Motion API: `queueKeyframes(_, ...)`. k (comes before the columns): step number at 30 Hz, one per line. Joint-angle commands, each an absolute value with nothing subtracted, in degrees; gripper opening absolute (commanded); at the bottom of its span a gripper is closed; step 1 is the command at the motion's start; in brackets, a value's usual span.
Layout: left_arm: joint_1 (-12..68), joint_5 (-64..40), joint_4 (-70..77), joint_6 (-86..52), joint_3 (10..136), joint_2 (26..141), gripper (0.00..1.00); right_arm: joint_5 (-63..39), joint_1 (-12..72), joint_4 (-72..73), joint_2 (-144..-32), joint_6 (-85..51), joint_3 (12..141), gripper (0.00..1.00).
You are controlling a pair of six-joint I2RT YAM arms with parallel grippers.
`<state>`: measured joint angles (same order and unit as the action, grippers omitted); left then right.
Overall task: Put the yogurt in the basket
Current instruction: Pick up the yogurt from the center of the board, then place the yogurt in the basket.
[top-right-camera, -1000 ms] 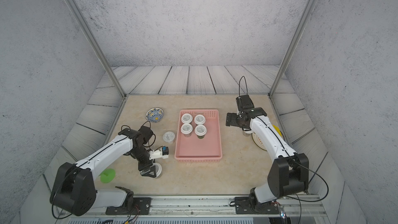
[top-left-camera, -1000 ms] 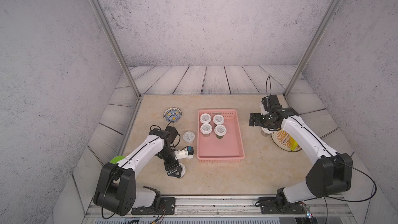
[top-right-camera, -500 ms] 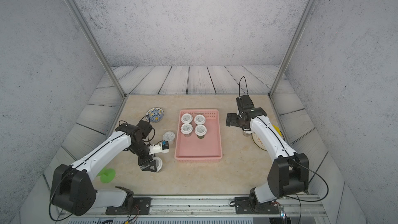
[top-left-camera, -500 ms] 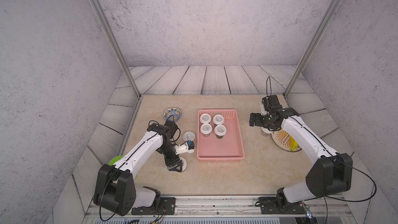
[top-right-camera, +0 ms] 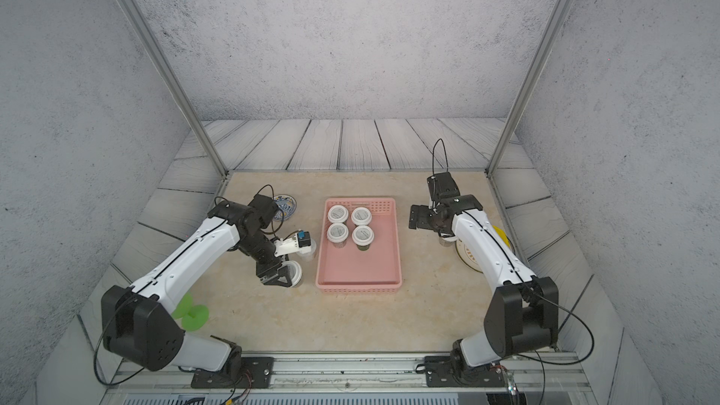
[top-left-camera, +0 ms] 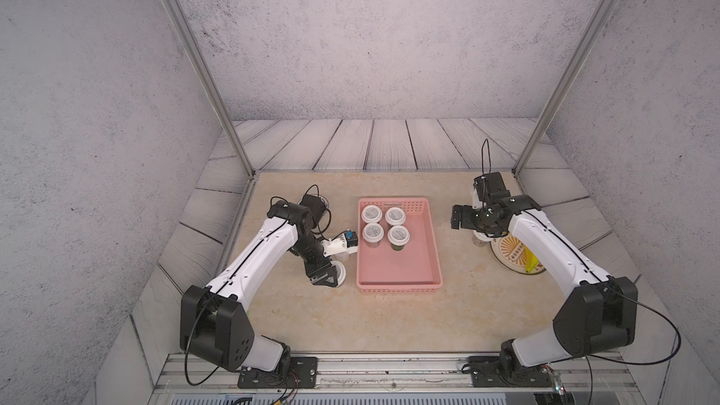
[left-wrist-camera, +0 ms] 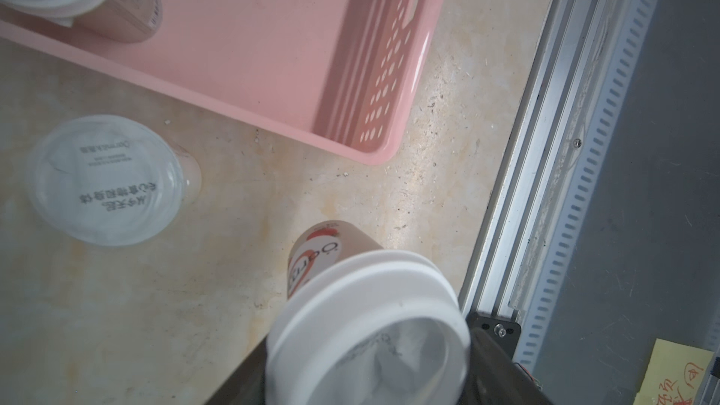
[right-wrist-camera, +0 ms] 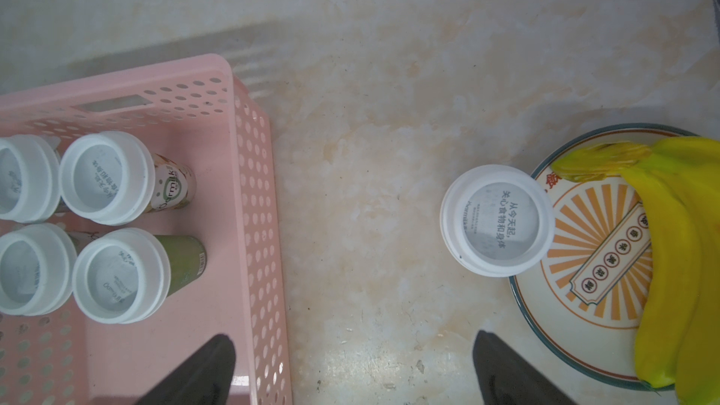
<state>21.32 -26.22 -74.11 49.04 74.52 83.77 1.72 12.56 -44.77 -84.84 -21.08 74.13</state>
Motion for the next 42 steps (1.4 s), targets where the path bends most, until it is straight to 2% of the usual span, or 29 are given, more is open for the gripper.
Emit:
queueKeyframes(1, 22.9, -27.8, -76.5, 48.1, 78.6, 85.6, 0.7, 2.2, 12.4, -45.7, -82.6, -21.9, 73.4, 1.0)
queueKeyframes(15, 31.1, -27.3, -79.9, 43.0, 99.2, 100.2, 0.65, 3.6, 12.4, -45.7, -79.1, -22.2, 71.2, 1.0)
queueKeyframes(26, 35.3, -27.2, -79.8, 41.2, 109.1, 110.4, 0.66, 4.5, 12.3, -46.1, -76.6, -22.2, 70.0, 1.0)
queueKeyframes(42, 36.9, -21.6, -78.7, 37.2, 112.6, 120.8, 0.59, 4.0, 11.7, -45.4, -75.9, -21.8, 68.7, 1.0)
